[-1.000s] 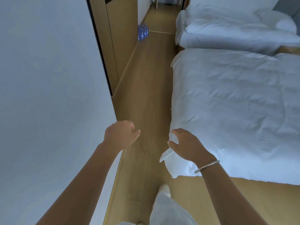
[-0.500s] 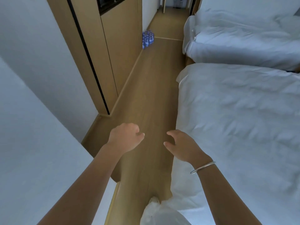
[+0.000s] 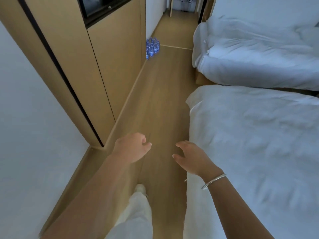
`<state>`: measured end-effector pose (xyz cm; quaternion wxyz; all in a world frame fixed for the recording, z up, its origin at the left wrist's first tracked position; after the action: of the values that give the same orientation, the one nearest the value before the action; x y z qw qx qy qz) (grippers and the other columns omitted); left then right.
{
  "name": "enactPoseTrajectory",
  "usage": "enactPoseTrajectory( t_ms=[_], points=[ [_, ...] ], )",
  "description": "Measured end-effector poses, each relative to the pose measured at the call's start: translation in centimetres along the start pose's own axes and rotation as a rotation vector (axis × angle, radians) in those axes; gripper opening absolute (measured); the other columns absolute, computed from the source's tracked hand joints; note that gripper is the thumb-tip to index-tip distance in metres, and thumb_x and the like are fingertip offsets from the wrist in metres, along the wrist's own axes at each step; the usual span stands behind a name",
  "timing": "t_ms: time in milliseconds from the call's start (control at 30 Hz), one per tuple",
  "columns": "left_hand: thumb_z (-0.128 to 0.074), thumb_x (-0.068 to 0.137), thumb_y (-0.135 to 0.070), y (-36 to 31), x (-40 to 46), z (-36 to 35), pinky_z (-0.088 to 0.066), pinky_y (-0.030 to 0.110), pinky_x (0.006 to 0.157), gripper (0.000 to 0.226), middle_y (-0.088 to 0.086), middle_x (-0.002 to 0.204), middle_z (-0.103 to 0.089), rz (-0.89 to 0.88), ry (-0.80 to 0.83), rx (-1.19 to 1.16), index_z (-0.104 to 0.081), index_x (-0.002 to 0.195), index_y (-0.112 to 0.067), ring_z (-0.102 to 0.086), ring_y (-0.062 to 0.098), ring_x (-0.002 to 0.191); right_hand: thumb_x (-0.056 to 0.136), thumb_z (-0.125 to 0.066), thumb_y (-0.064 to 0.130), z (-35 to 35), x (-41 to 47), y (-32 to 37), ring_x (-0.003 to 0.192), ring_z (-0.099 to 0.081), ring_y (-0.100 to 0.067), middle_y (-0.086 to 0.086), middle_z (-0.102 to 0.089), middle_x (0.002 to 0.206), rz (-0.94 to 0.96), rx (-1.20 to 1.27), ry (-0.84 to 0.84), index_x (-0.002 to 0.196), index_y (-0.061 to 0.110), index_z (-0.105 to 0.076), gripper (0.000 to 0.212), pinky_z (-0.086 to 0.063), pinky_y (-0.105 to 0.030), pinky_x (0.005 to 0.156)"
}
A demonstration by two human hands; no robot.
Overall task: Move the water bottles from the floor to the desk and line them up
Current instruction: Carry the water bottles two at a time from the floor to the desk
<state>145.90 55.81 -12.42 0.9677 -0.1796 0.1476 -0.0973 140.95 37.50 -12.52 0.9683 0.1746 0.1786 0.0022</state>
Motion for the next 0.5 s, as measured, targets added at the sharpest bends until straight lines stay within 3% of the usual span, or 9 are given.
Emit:
enactPoseTrajectory(
  t_ms=[67,133,300,500],
  points=[
    [-0.046,0.093,-0.043,0.5,5.3,1.4,-0.047,0.033,0.078,0.020,-0.005,0.089,-0.062,-0.014,-0.005,-0.012,-0.057,0.092,-0.027,-0.061,0.019,0.086,0.095,-0.047,0.033,1.8,4.8,0.2,0.130,-0.040,-0.022,-0.006,-0.045,0.139,-0.015,0.005,-0.026,0.140,0.014,-0.039,0.050,-0.035,-0.035,0.107],
    [-0.048,0.091,-0.043,1.0,10.4,3.3,-0.051,0.035,0.080,0.021,-0.003,0.081,-0.058,-0.023,-0.005,-0.011,-0.053,0.082,-0.025,-0.060,0.019,0.078,0.094,-0.048,0.032,3.7,9.5,0.7,0.126,-0.043,-0.023,-0.006,-0.048,0.135,-0.024,0.007,-0.038,0.138,0.014,-0.041,0.048,-0.037,-0.036,0.105],
    [-0.050,0.091,-0.042,1.1,21.4,8.5,-0.052,0.035,0.080,0.029,0.003,0.088,-0.069,-0.059,-0.021,0.030,-0.063,0.086,-0.016,-0.064,0.022,0.085,0.092,-0.049,0.033,8.5,19.8,2.1,0.123,-0.044,-0.023,-0.004,-0.048,0.133,-0.047,0.036,-0.055,0.136,0.015,-0.042,0.048,-0.038,-0.034,0.102],
    [-0.052,0.091,-0.043,1.1,32.6,12.2,-0.050,0.034,0.079,0.031,0.004,0.095,-0.069,-0.069,-0.011,0.023,-0.064,0.094,-0.014,-0.062,0.023,0.088,0.092,-0.050,0.032,13.0,30.0,1.0,0.126,-0.042,-0.023,-0.006,-0.047,0.136,-0.057,0.072,-0.069,0.139,0.013,-0.040,0.051,-0.036,-0.035,0.104]
  ],
)
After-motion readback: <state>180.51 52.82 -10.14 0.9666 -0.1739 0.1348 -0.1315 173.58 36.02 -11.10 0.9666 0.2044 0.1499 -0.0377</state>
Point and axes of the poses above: each hand's wrist, its own x-axis towards the middle knuckle, its own z-axis out of the back of the hand, y = z × x, the point moved 4 cm from there along x, towards the middle knuckle
